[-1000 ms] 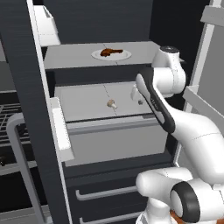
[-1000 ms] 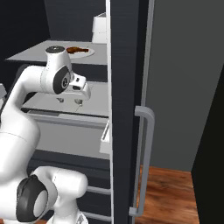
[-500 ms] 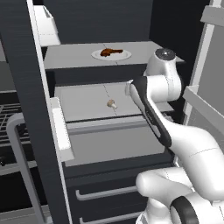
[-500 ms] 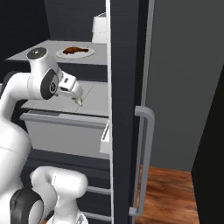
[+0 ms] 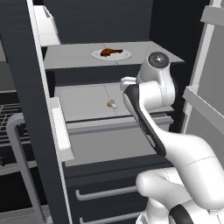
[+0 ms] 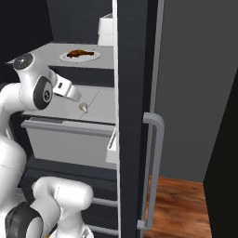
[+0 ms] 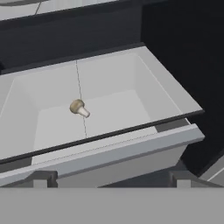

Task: Transport the chicken drumstick from the fridge to the microwave and turn on the microwave.

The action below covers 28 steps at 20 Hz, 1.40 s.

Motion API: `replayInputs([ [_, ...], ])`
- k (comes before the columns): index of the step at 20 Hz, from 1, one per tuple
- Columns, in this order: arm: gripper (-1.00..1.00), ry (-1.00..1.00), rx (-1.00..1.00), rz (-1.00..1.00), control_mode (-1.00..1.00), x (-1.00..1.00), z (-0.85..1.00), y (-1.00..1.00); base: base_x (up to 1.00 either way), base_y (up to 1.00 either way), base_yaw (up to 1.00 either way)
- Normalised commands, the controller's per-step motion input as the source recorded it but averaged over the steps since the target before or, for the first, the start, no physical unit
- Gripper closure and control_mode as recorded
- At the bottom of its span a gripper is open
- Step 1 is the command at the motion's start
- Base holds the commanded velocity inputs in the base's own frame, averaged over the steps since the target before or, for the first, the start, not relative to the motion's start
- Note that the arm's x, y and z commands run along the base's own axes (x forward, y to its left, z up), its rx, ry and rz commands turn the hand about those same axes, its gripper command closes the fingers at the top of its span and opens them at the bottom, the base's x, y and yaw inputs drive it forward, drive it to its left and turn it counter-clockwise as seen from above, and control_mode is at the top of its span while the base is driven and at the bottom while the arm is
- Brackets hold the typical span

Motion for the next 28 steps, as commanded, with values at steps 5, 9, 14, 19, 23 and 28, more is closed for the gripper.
replayInputs([
  [5,-1.0,-0.04,0.0,-0.01,-1.0,0.08,0.27,0.1,0.0,0.0,0.0],
  [9,-1.0,0.0,0.05,0.0,-1.0,0.09,0.26,0.06,0.0,0.0,0.0],
  [14,-1.0,0.0,0.0,0.0,-1.0,0.16,0.26,0.05,0.0,0.0,0.0],
  [19,-1.0,-0.04,0.0,0.04,-1.0,0.21,0.18,0.01,0.0,0.0,0.0],
  [23,-1.0,-0.15,-0.02,0.08,-1.0,0.16,0.14,0.01,0.0,0.0,0.0],
  [28,-1.0,-0.13,-0.01,0.04,-1.0,0.09,0.22,0.04,0.0,0.0,0.0],
])
